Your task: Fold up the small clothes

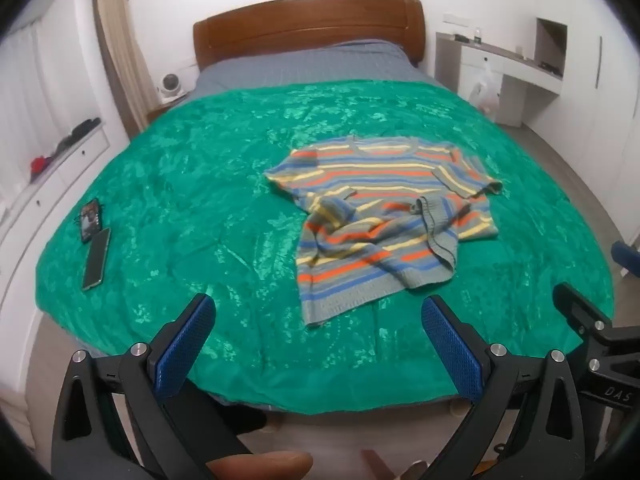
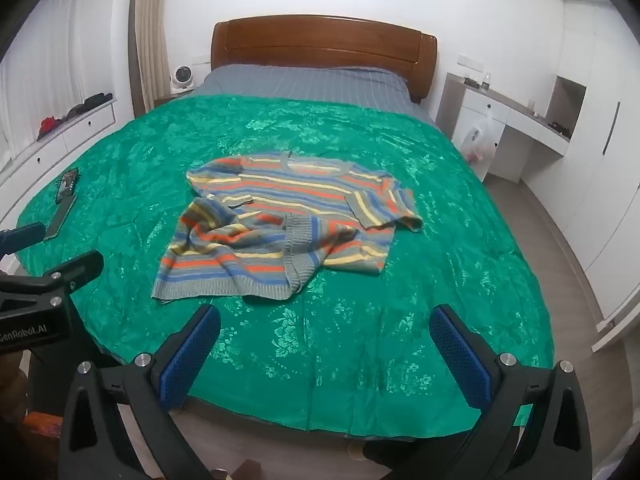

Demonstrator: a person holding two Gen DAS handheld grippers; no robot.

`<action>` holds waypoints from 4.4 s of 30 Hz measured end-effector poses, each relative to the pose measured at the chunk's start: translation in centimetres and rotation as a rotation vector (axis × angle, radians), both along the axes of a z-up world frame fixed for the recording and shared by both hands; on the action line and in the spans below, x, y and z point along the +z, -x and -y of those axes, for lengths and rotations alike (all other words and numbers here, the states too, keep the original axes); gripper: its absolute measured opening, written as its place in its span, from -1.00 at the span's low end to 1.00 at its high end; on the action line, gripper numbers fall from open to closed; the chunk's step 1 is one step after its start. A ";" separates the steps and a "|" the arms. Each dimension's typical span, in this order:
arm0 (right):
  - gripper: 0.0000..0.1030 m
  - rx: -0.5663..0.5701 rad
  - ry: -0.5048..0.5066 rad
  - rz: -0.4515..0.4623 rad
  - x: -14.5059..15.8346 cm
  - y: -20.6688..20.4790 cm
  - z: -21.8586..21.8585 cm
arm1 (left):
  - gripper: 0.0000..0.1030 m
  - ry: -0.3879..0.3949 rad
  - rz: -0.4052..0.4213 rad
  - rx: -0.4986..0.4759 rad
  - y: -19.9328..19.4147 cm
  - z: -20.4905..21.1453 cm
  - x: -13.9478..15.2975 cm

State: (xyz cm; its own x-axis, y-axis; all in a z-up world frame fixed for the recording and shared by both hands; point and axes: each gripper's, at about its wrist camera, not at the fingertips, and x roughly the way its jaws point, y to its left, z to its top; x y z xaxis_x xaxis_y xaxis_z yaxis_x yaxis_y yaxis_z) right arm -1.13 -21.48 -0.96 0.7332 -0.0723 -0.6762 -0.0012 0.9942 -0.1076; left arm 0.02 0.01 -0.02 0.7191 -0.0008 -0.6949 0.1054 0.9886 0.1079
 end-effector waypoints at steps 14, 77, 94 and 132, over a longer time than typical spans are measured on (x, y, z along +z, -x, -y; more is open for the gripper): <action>1.00 -0.006 -0.009 -0.054 -1.5 -0.1 -0.9 | 1.00 0.042 -0.100 -0.011 -0.7 0.4 -1.6; 0.99 -0.192 0.109 -0.093 -1.3 -1.0 0.4 | 0.99 0.042 -0.172 -0.004 -1.3 0.4 -3.1; 0.99 0.033 0.028 -0.040 -4.0 -7.4 2.4 | 0.97 0.083 -0.306 0.077 -10.2 -6.2 -12.3; 0.28 0.106 -0.169 -0.211 -11.6 -11.1 4.3 | -0.99 0.295 -0.471 -0.008 -8.9 -9.5 -15.2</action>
